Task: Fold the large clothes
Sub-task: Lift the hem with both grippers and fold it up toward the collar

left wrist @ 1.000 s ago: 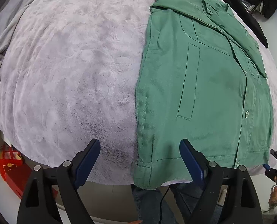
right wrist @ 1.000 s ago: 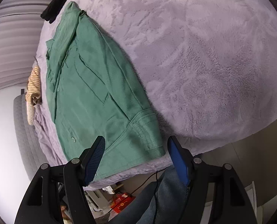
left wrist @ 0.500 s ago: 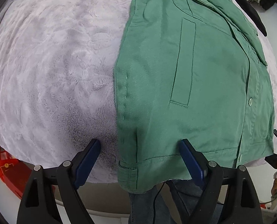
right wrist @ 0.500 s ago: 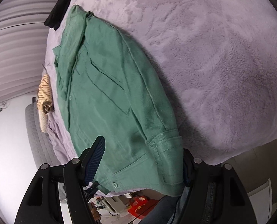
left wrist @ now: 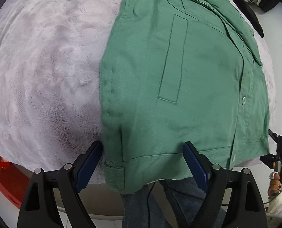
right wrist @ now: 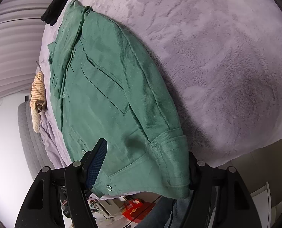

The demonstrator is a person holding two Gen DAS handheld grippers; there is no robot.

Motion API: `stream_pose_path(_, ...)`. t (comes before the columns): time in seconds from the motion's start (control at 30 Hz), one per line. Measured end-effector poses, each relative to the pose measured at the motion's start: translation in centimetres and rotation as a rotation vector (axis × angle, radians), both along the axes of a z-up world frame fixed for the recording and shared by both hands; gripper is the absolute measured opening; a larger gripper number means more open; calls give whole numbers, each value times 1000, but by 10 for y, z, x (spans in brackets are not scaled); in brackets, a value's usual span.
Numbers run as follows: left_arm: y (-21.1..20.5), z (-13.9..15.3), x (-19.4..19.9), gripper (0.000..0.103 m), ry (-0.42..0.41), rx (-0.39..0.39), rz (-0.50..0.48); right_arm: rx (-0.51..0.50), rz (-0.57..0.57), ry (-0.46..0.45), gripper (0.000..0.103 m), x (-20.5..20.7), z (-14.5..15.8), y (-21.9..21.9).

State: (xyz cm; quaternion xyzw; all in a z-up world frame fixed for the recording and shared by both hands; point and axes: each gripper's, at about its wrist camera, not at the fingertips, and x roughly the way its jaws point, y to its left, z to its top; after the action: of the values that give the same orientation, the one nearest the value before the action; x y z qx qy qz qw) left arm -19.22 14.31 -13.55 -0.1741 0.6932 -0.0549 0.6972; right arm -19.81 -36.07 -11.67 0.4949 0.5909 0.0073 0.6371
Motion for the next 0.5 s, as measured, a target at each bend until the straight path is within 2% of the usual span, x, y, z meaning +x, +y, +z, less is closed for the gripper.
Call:
stream_pose_path(0.03,-3,-3,0,88,5,-9,-4,5,-1,-7,73,0,0,1)
stream_pose_path(0.13,-12,-5,1,86,-15,32,-26,48,-26,-40,73,1,-1,2)
stream_pose_path(0.17,-14,-2,0,71,-32,44,-30,69,-41,-52,73,2,-2,3)
stream_pose_path(0.2,-16,0,0,51,-49,51,-37,87,-52,-58,73,2,-3,3)
stream_pose_path(0.23,-15,2,0,43,-56,40,-40,101,-63,-58,68,2,-4,4)
stream_pose_path(0.27,-13,5,1,24,-61,11,-31,97,-64,-63,43,3,-3,5)
stream_pose_path(0.3,-9,9,2,22,-58,-27,-18,80,-51,-62,6,5,0,6)
stream_pose_path(0.33,-4,13,3,22,-56,-58,-7,71,-44,-66,7,6,2,6)
stream_pose_path(0.37,2,18,4,12,-61,-104,7,70,-42,-80,7,6,7,5)
stream_pose_path(0.43,18,40,8,12,-92,-238,81,117,-38,-134,7,11,21,3)
stream_pose_path(0.5,31,66,15,12,-148,-337,161,172,-33,-183,7,19,38,2)
